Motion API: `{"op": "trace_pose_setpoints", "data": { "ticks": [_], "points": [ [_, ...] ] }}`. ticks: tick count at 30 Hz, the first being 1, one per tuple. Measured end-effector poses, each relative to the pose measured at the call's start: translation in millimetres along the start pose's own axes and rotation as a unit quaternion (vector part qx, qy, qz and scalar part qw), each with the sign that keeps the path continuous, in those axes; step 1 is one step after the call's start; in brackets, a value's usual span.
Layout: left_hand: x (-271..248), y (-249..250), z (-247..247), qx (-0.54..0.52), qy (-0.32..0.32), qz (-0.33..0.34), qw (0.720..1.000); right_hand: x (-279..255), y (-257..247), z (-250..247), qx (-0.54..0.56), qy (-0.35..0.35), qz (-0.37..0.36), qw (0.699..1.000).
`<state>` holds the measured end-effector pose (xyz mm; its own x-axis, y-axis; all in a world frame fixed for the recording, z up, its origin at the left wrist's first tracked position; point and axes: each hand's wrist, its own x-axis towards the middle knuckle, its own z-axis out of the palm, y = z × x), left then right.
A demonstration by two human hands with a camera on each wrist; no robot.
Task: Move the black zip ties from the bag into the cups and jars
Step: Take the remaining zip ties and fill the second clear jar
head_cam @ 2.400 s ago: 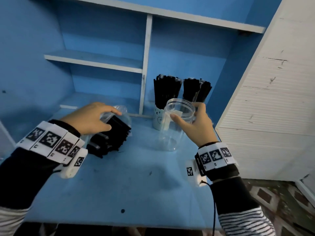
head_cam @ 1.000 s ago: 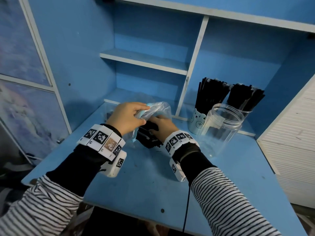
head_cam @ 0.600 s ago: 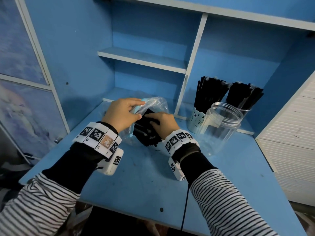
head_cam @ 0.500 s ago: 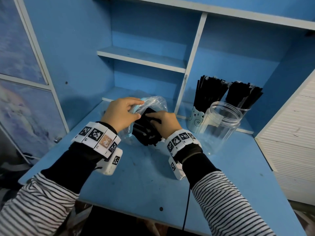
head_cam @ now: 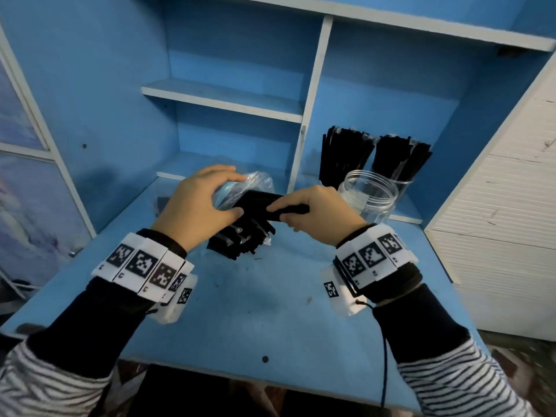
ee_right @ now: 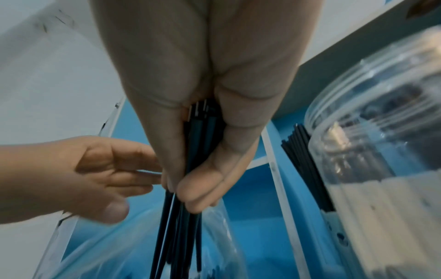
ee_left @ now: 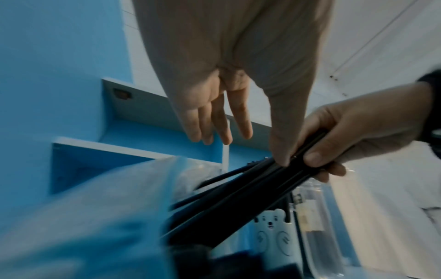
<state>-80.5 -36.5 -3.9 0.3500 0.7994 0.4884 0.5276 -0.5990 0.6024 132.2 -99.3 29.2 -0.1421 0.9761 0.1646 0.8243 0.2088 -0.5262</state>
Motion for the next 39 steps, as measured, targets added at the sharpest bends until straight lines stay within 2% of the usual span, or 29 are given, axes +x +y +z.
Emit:
{"op": "trace_pose_setpoints", "data": {
  "ticks": [4,8,10,12,14,17,19,22,24,27,29,33,39],
  "points": [
    [-1,28,24,0.026,-0.088,0.088,0.992,-18,-5,-23,-0.028,-0.023,0.006,0.999],
    [9,40,52,0.053,-0.143,0.105,0.983,-35,-9,-41,-0.023,-0.040,0.003,0.999],
    [17,47,61,0.088,-0.146,0.106,0.980,-44,-11,-48,-0.014,-0.042,0.004,0.999],
    [21,55,67,0.103,-0.126,0.080,0.983,-51,-14,-54,0.000,-0.040,0.008,0.999],
    [24,61,71,0.071,-0.109,0.059,0.990,-56,-18,-60,0.009,-0.034,0.004,0.999],
    [20,69,76,-0.028,-0.091,0.051,0.994,-60,-22,-71,0.022,0.006,-0.004,1.000],
    [15,77,79,-0.121,-0.086,0.026,0.989,-60,-23,-75,-0.021,0.064,-0.020,0.998],
    [10,88,85,-0.205,-0.123,-0.040,0.970,-56,-23,-71,-0.062,0.165,-0.056,0.983],
    [7,93,86,-0.246,-0.156,-0.059,0.955,-51,-22,-62,-0.020,0.212,-0.106,0.971],
    [0,96,88,-0.240,-0.221,-0.083,0.942,-44,-17,-45,0.009,0.255,-0.171,0.952],
    [-4,92,89,-0.237,-0.255,-0.109,0.931,-41,-10,-34,0.017,0.258,-0.171,0.951],
    [-4,72,95,-0.204,-0.291,-0.145,0.923,-39,2,-14,-0.008,0.185,-0.140,0.973],
    [-6,66,92,-0.179,-0.287,-0.147,0.929,-33,1,-3,-0.018,0.186,-0.157,0.970]
  ]
}}
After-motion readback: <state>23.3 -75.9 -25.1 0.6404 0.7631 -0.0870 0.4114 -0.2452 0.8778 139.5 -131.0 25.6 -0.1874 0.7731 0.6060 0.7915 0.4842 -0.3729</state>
